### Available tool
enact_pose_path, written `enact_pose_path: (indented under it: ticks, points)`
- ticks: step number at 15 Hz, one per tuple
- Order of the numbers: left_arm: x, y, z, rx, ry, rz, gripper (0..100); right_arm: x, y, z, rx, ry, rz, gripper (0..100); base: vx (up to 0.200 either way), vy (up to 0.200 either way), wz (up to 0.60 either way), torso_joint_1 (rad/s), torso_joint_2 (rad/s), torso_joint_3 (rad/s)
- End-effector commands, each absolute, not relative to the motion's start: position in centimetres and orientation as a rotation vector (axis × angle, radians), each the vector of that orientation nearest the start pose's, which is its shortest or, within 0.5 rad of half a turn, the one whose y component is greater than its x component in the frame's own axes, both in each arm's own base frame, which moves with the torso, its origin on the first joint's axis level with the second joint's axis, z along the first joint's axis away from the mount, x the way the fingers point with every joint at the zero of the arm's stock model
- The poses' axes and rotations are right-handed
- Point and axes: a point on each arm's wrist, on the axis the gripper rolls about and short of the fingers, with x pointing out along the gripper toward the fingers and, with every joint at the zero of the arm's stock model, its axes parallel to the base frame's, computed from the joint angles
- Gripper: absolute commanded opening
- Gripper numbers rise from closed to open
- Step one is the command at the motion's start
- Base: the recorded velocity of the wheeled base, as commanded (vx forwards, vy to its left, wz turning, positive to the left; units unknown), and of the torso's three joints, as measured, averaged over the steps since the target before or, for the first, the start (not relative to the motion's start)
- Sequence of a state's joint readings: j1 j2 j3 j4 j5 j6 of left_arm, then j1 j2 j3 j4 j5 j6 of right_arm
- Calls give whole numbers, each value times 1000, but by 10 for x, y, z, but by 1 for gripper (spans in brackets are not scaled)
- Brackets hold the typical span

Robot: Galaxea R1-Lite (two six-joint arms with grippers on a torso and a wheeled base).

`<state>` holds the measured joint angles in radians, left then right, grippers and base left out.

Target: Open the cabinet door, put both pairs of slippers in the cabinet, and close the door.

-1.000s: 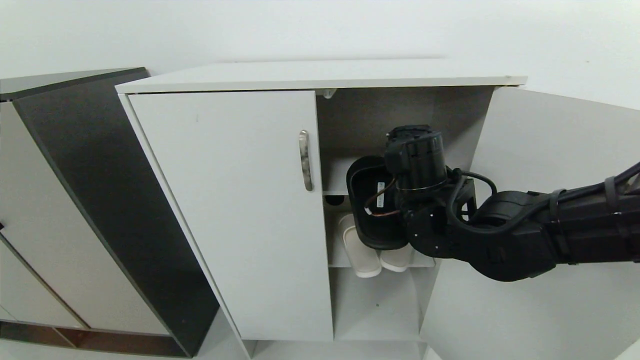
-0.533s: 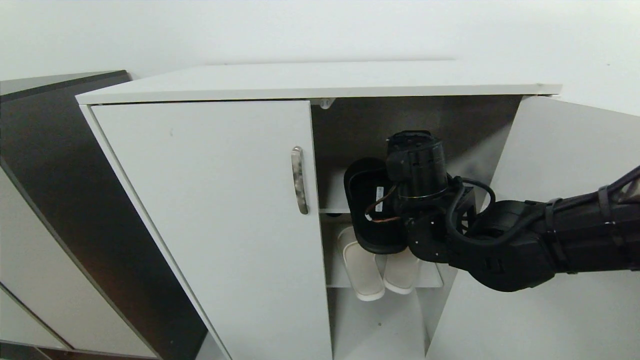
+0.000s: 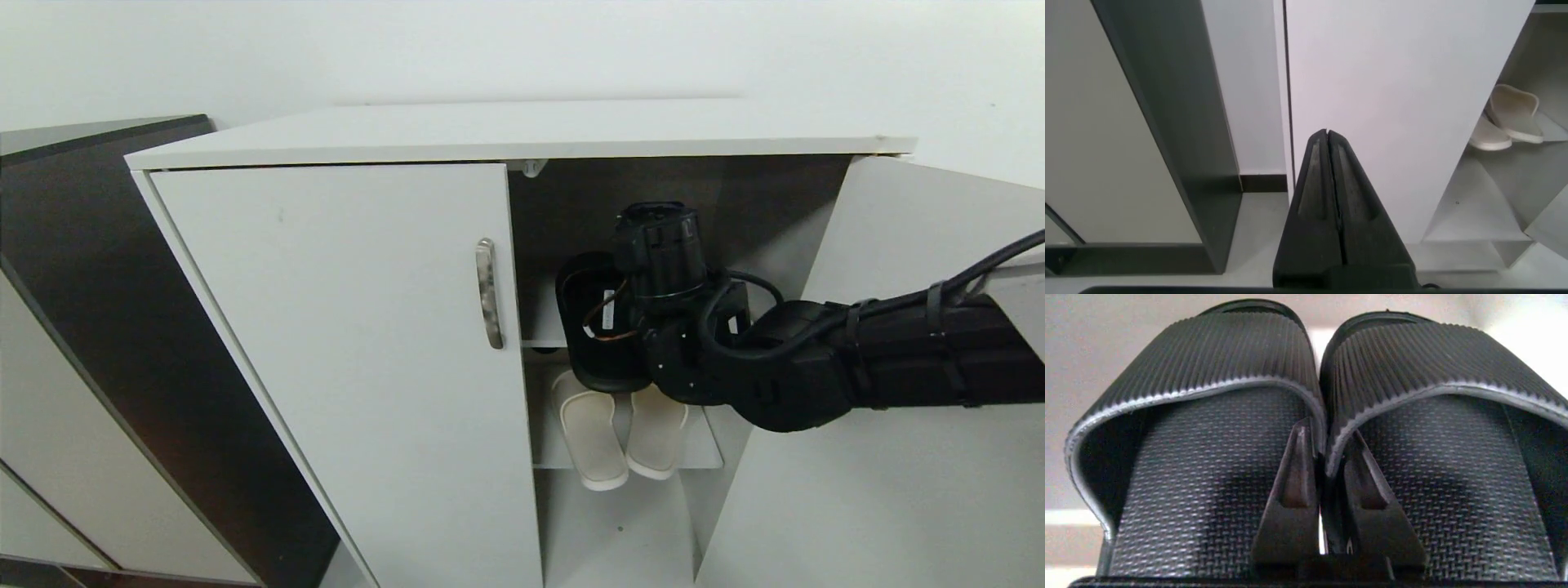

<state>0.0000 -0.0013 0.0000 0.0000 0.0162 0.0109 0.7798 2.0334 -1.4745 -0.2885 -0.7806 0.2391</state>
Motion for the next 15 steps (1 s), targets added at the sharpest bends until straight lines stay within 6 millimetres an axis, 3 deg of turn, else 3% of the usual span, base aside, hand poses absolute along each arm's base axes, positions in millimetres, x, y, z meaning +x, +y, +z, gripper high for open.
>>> enact_pose_path:
  ticks: [1,7,15]
  points:
    - [-23,0,75,11,0,17,0,318,286,217,41,201,-27,0,0,0,0,0,0,0]
    - [-23,0,75,11,0,17,0,347,291,223,58,182,-55,0,0,0,0,0,0,0]
    - [-23,0,75,11,0,17,0,369,284,215,70,179,-98,0,0,0,0,0,0,0]
